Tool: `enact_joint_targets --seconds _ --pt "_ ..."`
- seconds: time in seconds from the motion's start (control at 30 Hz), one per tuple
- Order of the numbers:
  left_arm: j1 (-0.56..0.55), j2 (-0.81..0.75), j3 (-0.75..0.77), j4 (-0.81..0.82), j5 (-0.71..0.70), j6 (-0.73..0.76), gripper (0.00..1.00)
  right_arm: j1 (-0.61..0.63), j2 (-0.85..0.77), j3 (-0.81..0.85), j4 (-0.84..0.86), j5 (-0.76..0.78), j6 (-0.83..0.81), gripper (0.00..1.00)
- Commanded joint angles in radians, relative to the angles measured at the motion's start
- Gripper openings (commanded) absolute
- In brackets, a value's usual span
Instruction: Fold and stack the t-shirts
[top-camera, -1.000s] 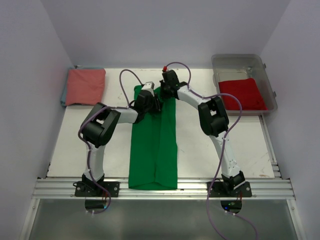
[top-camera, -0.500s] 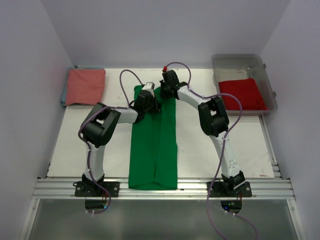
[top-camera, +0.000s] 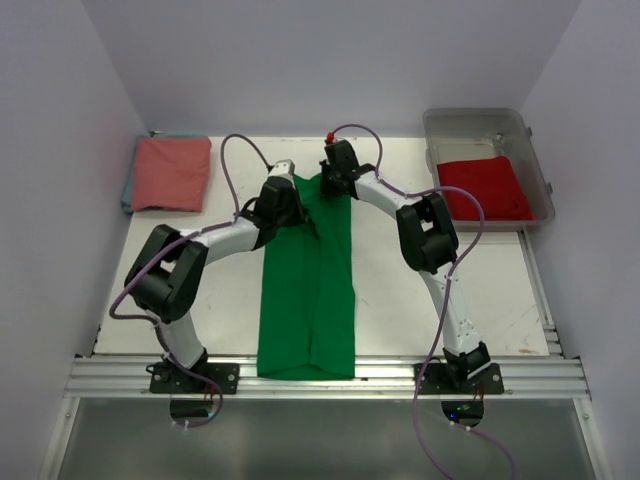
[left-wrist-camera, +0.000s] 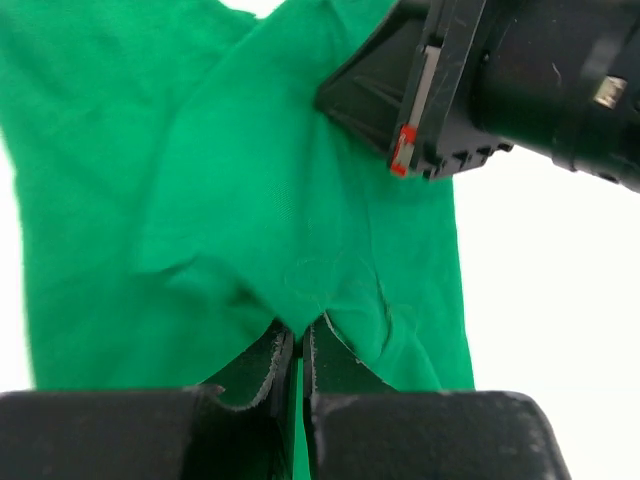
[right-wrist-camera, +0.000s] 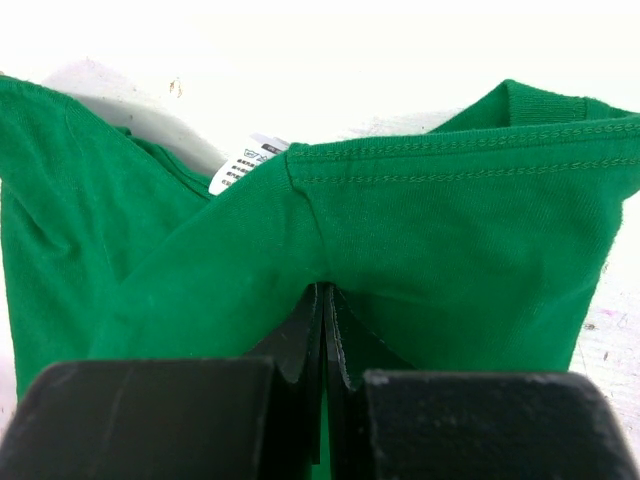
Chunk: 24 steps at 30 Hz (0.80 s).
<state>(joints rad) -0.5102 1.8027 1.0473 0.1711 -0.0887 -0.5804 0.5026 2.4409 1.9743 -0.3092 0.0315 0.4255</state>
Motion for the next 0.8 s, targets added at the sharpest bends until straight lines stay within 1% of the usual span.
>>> enact_joint_targets --seconds 0.0,0.07,0.23,0.3,0.43,0.63,0.67,0.7,0.77 --pt "0.006 -0.100 -0.029 -0.131 -0.075 -0.007 0.00 -0.029 0.070 -0.063 -0.188 0.061 -0.037 0.00" --pt "0.006 -0.121 -0.032 -0.208 -0.074 -0.013 0.00 -0.029 0.073 -0.057 -0.191 0.059 -0.037 0.00" --pt "0.006 -0.140 -0.059 -0.295 -0.071 -0.021 0.00 -0.032 0.073 -0.055 -0.192 0.061 -0.039 0.00" --pt "0.006 -0.141 -0.070 -0.309 -0.071 -0.027 0.00 -0.030 0.075 -0.057 -0.191 0.061 -0.039 0.00" --pt "0.006 -0.138 -0.114 -0.328 -0.013 -0.053 0.00 -0.032 0.075 -0.058 -0.191 0.062 -0.039 0.00" --pt "0.004 -0.157 -0.184 -0.308 0.013 -0.084 0.00 -0.033 0.076 -0.057 -0.189 0.058 -0.039 0.00" --pt "0.004 -0.163 -0.188 -0.305 0.018 -0.087 0.04 -0.033 0.079 -0.055 -0.189 0.057 -0.040 0.00" --pt "0.004 -0.172 -0.193 -0.303 0.023 -0.090 0.15 -0.033 0.078 -0.055 -0.189 0.057 -0.041 0.00" --pt "0.004 -0.221 -0.225 -0.276 0.021 -0.101 0.31 -0.035 0.081 -0.054 -0.194 0.059 -0.042 0.00"
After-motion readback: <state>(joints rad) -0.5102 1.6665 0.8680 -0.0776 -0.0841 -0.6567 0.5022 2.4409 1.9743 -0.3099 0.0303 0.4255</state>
